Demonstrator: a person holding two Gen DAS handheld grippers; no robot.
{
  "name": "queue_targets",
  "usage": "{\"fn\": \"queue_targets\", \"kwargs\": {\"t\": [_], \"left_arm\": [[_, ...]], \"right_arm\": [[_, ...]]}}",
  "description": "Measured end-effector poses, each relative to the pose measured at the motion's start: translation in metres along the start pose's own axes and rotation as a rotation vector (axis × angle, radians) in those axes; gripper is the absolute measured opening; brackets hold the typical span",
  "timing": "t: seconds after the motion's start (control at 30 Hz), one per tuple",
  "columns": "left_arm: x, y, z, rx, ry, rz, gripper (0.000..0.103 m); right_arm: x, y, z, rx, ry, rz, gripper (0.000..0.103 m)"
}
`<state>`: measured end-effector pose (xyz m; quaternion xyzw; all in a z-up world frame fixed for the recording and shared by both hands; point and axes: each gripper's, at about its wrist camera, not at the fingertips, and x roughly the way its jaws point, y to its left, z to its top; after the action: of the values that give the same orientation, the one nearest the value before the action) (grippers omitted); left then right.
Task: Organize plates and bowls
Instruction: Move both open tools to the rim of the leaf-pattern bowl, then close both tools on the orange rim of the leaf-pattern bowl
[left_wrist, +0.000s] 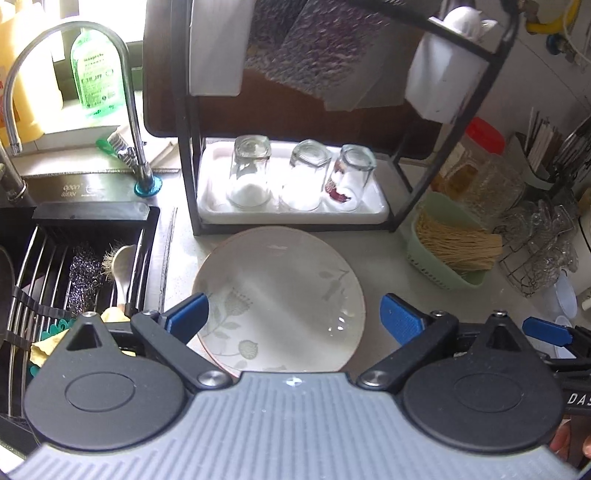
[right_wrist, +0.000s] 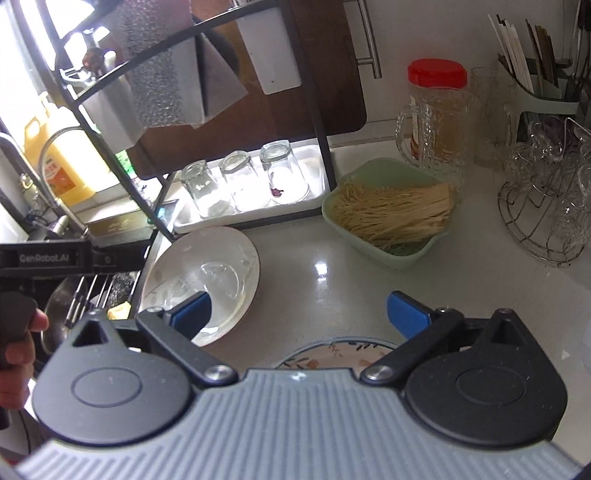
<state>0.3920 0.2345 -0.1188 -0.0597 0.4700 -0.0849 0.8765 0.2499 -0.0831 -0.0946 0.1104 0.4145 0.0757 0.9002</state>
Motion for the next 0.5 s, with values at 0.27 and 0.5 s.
{"fn": "queue_targets", "kwargs": {"t": [0.27,0.5], "left_arm": [[0.039,0.034,0.016,-0.035,0.055,-0.039,0.101],[0.073,0.066,0.022,-0.054,0.121,-0.055,0.100]], "right_arm": [[0.038,0.009,0.001,0.055,0.078,0.020,0.102],[0.080,0.030,0.011,0.078,0.154,0.062,0.085]]}}
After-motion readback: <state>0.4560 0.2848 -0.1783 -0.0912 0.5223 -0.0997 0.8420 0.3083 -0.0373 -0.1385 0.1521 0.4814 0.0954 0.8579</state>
